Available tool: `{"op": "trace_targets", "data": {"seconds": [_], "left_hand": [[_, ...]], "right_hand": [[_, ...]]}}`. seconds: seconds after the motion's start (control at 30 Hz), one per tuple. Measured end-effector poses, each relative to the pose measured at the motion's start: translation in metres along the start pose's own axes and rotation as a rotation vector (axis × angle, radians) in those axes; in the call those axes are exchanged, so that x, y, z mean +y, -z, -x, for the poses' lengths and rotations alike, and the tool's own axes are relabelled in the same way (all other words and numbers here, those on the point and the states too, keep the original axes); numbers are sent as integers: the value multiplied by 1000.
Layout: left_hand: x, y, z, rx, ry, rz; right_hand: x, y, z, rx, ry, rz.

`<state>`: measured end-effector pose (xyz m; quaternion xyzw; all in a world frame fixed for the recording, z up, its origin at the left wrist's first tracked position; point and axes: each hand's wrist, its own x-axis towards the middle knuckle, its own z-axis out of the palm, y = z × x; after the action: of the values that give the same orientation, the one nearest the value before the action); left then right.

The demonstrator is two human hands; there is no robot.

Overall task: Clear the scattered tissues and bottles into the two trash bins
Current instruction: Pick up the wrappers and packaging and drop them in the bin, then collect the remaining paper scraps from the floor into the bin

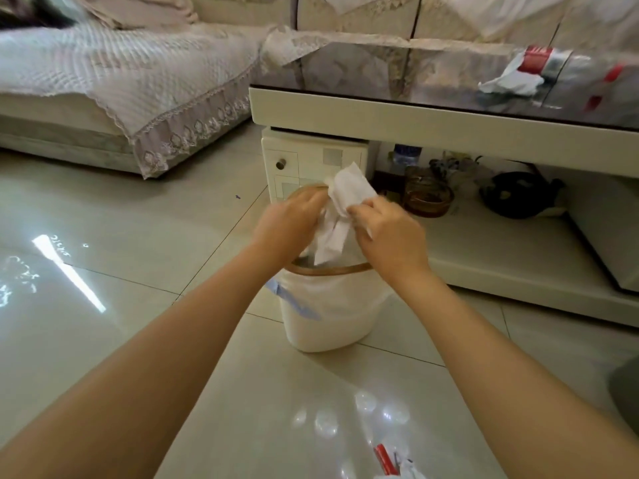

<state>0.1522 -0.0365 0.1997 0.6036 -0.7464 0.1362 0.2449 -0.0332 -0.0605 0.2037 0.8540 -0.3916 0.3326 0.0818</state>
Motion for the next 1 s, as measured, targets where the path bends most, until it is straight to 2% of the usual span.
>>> {"op": "trace_targets", "data": {"seconds": [0.07, 0.1, 0.17, 0.3, 0.4, 0.5, 0.6, 0.8, 1.0], "left_hand": [[-1, -12, 10, -264, 89, -72], [0, -13, 15, -287, 113, -72], [4, -10, 21, -230, 132, -20], [30, 3, 34, -96, 90, 78], [65, 9, 51, -104, -15, 231], [93, -4, 80, -238, -104, 302], [116, -24, 110, -377, -168, 293], [152, -77, 161, -755, -281, 248], [195, -114, 192, -1020, -423, 218]], "right_hand": [[5, -11, 8, -225, -39, 5], [7, -13, 13, -279, -55, -12], [7, -12, 22, -279, -47, -45], [3, -2, 45, -152, -5, -73], [2, 14, 72, -74, 0, -117], [8, 27, 119, -107, -17, -108], [23, 37, 177, -244, -81, -14], [44, 70, 288, -557, -270, 51], [39, 98, 367, -708, -371, 62]]}}
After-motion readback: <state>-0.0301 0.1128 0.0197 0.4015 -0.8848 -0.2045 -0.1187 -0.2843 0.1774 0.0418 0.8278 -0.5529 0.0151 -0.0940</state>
